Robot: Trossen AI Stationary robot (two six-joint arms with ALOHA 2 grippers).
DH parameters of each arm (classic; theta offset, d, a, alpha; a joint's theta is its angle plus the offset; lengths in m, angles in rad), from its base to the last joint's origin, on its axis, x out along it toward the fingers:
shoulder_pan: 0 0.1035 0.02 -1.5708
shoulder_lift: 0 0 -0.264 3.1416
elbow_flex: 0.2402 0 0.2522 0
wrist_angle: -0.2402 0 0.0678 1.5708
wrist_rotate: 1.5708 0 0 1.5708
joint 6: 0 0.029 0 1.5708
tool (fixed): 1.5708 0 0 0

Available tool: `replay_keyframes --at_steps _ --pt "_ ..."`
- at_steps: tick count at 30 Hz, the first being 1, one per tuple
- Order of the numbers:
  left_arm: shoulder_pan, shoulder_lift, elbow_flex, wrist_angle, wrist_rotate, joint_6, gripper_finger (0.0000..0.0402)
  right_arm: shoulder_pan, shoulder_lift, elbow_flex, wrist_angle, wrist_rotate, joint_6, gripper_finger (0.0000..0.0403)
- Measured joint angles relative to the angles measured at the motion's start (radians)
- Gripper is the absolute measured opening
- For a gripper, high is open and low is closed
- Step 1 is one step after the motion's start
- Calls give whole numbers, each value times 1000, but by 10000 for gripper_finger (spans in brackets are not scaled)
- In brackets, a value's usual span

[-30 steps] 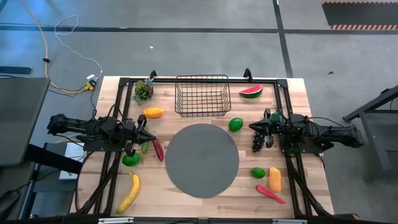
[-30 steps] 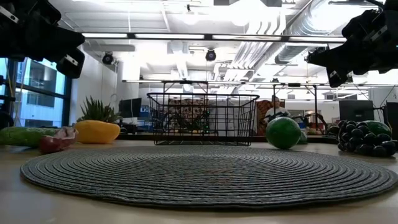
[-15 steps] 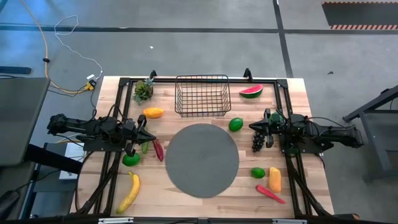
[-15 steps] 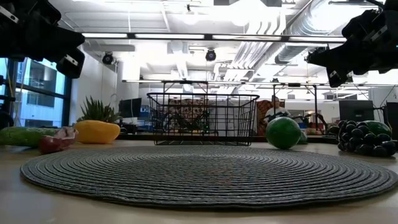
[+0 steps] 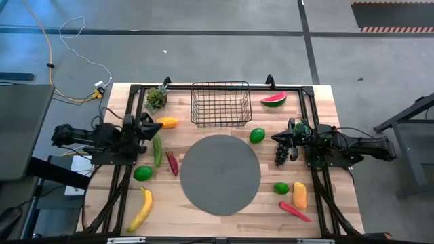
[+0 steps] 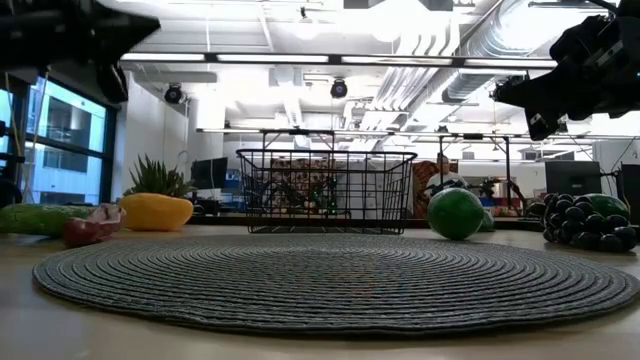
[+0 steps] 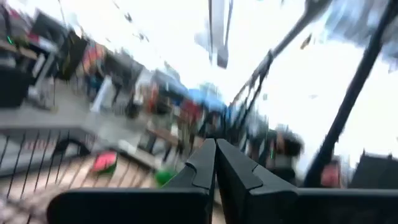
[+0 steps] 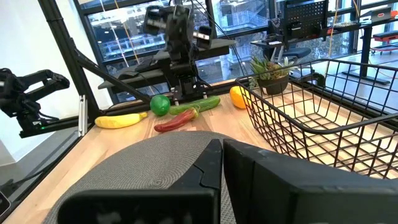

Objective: Build produce basket
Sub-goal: Put the red chili pepper into the black wire basket

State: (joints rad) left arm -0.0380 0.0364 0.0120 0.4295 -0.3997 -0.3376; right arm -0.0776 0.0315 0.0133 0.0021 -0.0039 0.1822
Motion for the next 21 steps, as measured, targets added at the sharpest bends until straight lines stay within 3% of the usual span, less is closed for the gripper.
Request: replay_keyframes --at_steps 9,11,17,21 --pt "0 0 2 262 -151 17 3 0 0 0 0 0 0 0" --pt "0 7 27 257 -157 -4 3 0 0 0 0 0 0 0" --pt "0 168 242 43 -119 105 16 0 0 0 0 0 0 0" --pt "0 320 465 -297 -40 154 56 0 0 0 0 0 0 0"
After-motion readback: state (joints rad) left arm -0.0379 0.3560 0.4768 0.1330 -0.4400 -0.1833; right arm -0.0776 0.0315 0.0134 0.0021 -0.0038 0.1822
